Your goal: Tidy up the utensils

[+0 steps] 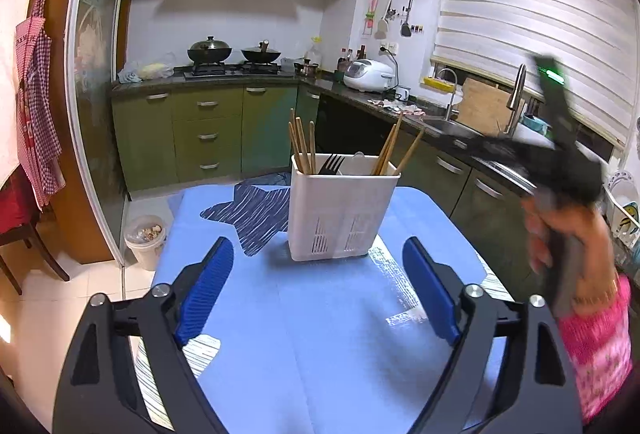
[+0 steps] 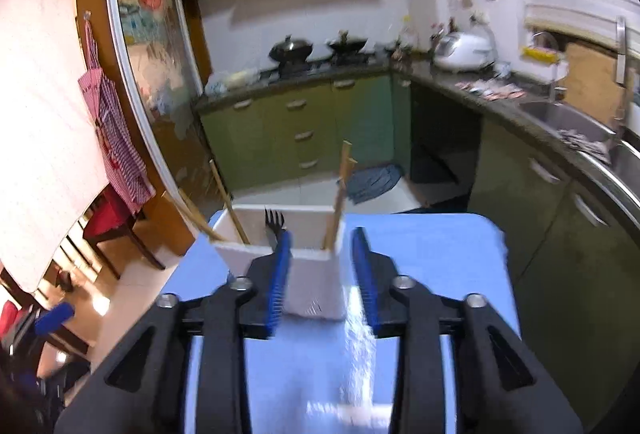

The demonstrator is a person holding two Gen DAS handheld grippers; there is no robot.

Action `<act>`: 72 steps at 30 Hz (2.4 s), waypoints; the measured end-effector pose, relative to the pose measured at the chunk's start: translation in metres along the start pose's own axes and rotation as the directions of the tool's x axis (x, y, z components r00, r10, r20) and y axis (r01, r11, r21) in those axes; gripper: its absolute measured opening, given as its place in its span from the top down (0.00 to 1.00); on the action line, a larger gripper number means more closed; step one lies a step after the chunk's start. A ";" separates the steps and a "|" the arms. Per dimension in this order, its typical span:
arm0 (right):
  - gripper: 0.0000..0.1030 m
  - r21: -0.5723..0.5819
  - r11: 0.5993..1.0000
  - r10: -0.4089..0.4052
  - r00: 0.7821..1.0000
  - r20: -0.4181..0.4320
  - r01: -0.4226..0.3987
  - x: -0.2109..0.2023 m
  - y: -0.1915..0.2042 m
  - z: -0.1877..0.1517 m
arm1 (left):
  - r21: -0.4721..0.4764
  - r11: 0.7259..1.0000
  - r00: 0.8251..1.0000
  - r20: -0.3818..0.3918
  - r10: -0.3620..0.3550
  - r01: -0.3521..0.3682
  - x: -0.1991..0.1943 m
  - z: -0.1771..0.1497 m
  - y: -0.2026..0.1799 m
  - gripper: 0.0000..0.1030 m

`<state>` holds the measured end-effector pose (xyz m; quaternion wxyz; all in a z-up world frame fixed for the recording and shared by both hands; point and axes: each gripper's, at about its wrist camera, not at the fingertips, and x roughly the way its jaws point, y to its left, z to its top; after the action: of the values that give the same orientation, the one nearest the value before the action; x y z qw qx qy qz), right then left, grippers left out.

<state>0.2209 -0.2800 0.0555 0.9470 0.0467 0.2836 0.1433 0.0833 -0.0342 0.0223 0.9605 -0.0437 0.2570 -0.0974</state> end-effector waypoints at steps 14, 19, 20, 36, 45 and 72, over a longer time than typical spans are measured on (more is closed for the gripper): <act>0.04 -0.023 0.997 -0.075 0.982 0.171 0.080 -0.144 0.011 -0.155 | 0.010 1.000 0.999 0.030 0.016 -0.017 -0.035 -0.049 -0.017 0.07; 0.04 -0.011 0.995 -0.093 0.970 0.226 0.098 -0.186 0.025 -0.165 | 0.025 0.997 0.995 0.068 0.071 -0.073 -0.064 -0.056 -0.016 0.07; 0.04 -0.013 0.994 -0.099 0.969 0.227 0.105 -0.190 0.027 -0.163 | 0.028 0.997 0.995 0.072 0.076 -0.078 -0.069 -0.057 -0.016 0.07; 0.04 -0.032 0.987 -0.146 0.957 0.249 0.159 -0.243 0.045 -0.165 | 0.009 0.993 0.989 0.099 0.113 -0.114 -0.118 -0.061 -0.007 0.07; 0.04 -0.024 0.987 -0.149 0.957 0.247 0.160 -0.244 0.044 -0.163 | 0.007 0.993 0.988 0.105 0.114 -0.116 -0.123 -0.061 -0.007 0.07; 0.04 -0.024 0.990 -0.129 0.963 0.236 0.139 -0.242 0.039 -0.161 | 0.016 0.991 0.986 0.097 0.133 -0.135 -0.126 -0.058 -0.012 0.07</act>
<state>-0.0708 -0.3134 0.0544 0.9821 0.0246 0.1698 0.0782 -0.0546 -0.0211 0.0352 0.9765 -0.0201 0.2122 -0.0332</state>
